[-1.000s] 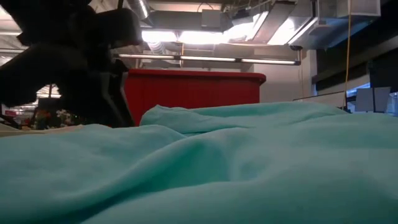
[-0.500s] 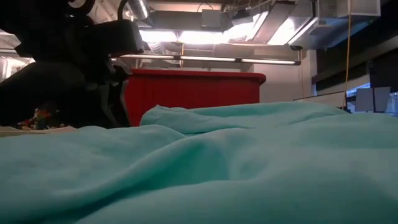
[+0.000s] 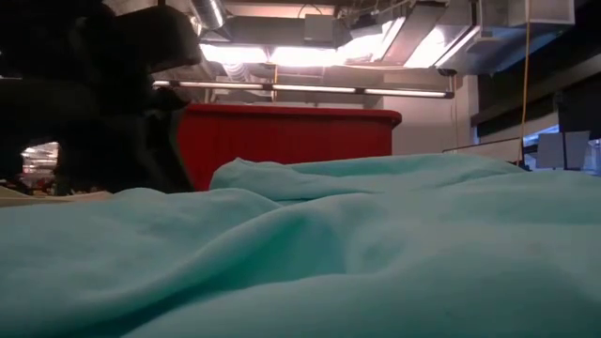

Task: Fold Laundry from Bin
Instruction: Fold the light blue shorts from the red laundry bin

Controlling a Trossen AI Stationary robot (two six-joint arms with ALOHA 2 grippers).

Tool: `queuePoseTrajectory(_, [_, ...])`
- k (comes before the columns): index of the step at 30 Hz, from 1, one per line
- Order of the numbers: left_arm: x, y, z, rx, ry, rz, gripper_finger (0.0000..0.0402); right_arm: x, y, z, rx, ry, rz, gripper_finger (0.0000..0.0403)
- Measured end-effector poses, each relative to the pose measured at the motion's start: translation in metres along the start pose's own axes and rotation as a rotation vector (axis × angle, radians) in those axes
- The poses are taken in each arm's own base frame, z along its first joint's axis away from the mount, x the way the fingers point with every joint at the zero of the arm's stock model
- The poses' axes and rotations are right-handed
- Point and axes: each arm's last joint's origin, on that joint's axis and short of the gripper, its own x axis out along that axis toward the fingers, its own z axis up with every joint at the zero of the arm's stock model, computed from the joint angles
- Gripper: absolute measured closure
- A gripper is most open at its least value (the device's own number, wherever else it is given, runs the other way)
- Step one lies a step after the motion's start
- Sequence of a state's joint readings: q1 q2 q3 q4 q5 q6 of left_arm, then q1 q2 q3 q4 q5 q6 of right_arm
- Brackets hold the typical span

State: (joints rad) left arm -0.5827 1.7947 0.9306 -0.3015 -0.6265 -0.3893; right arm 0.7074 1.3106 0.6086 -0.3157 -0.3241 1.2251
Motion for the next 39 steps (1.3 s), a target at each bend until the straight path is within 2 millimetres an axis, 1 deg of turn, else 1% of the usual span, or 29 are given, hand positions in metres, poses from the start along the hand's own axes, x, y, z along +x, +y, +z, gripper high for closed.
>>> queuePoseTrajectory(4, [0.0, -0.003, 0.006, -0.019, -0.051, -0.03, 0.0266, 0.0, 0.0, 0.0, 0.0, 0.0, 0.0, 0.0397])
queuePoseTrajectory(8, [-0.002, -0.005, 0.005, 0.061, -0.055, -0.033, 0.0266, 0.0, 0.0, 0.0, 0.0, 0.0, 0.0, 0.0397])
queuePoseTrajectory(17, [-0.001, -0.004, 0.006, 0.182, -0.064, -0.015, 0.0266, 0.0, 0.0, 0.0, 0.0, -0.001, 0.0, 0.0397])
queuePoseTrajectory(21, [0.0, -0.005, 0.006, 0.176, -0.058, -0.036, 0.0266, 0.0, 0.0, 0.0, 0.0, -0.001, 0.0, 0.0397])
queuePoseTrajectory(25, [0.007, -0.01, 0.003, 0.174, -0.05, -0.05, 0.0266, 0.0, 0.0, 0.0, 0.0, -0.001, 0.0, 0.0397])
queuePoseTrajectory(28, [0.011, -0.011, 0.002, 0.177, -0.061, -0.006, 0.0266, 0.0, 0.0, 0.0, 0.0, -0.001, 0.0, 0.0397])
queuePoseTrajectory(35, [0.011, -0.007, 0.003, 0.174, -0.085, 0.1, 0.0266, 0.0, 0.0, 0.0, 0.0, -0.002, 0.0, 0.0397])
queuePoseTrajectory(39, [0.016, 0.001, 0.004, 0.16, -0.059, 0.122, 0.0266, 0.0, 0.0, 0.0, 0.0, -0.002, 0.0, 0.0397])
